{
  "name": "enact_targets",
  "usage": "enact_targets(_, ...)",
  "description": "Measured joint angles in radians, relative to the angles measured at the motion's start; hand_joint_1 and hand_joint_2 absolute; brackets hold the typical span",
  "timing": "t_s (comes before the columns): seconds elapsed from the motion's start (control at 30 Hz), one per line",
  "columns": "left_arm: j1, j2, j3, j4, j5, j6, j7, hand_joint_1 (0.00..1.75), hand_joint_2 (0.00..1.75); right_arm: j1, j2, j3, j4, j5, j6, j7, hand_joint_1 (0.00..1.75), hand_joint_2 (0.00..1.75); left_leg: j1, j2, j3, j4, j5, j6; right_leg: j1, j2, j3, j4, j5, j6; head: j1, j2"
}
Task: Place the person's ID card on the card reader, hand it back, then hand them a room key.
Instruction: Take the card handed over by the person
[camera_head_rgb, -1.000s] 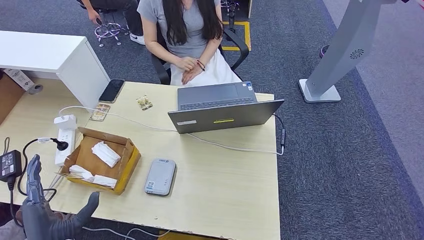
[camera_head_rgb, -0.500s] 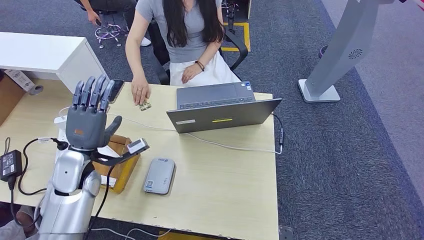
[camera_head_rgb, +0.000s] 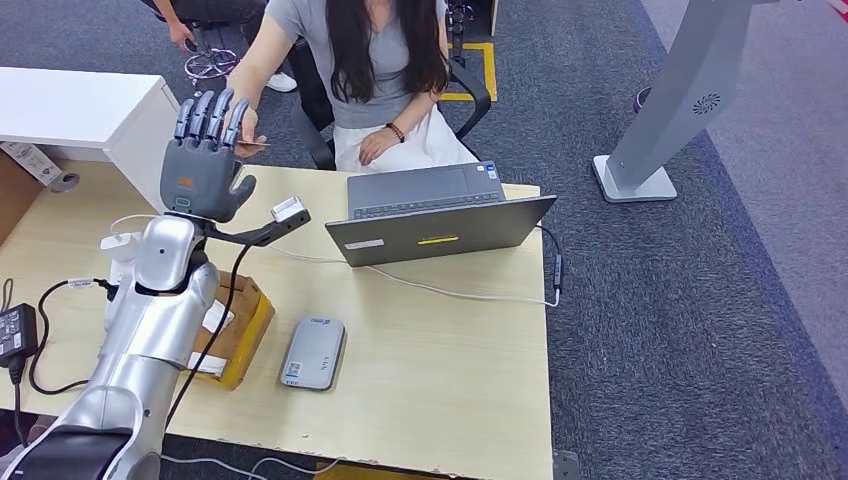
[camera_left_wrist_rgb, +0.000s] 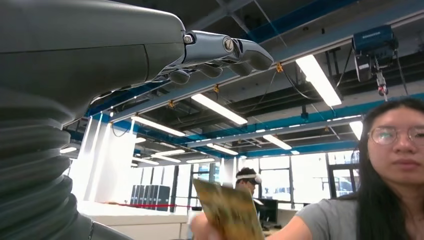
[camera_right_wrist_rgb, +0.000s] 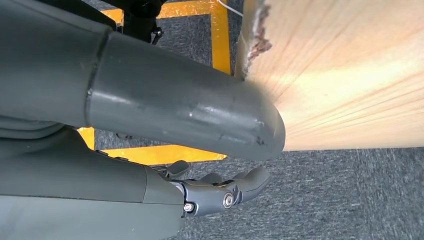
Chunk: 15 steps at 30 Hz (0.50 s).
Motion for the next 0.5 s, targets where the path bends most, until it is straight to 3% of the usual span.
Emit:
enact_targets(0.3,-0.011,0.005,-0.003,0.047,0.013,0.002,-0.004,0.00,1.75,0.001,0.000,0.001,0.005,0.003,0.000,0.008,0.00,0.00,0.000,0.000,0.000,0.000,0.000,0.000,0.000,0.000,0.000,0.000,0.000,0.000,0.000,0.000)
enact_targets(0.43,-0.011,0.004,-0.007,0.067,0.024,0.006,-0.012,1.75,1.75,0.003,0.000,0.001,0.005,0.008,-0.003,0.009,0.00,0.00,0.000,0.000,0.000,0.000,0.000,0.000,0.000,0.000,0.000,0.000,0.000,0.000,0.000,0.000)
enact_targets(0.5,-0.010,0.004,-0.011,0.077,0.033,0.007,-0.019,1.75,1.75,0.004,0.000,0.001,0.005,0.010,-0.006,0.009,0.00,0.00,0.000,0.000,0.000,0.000,0.000,0.000,0.000,0.000,0.000,0.000,0.000,0.000,0.000,0.000)
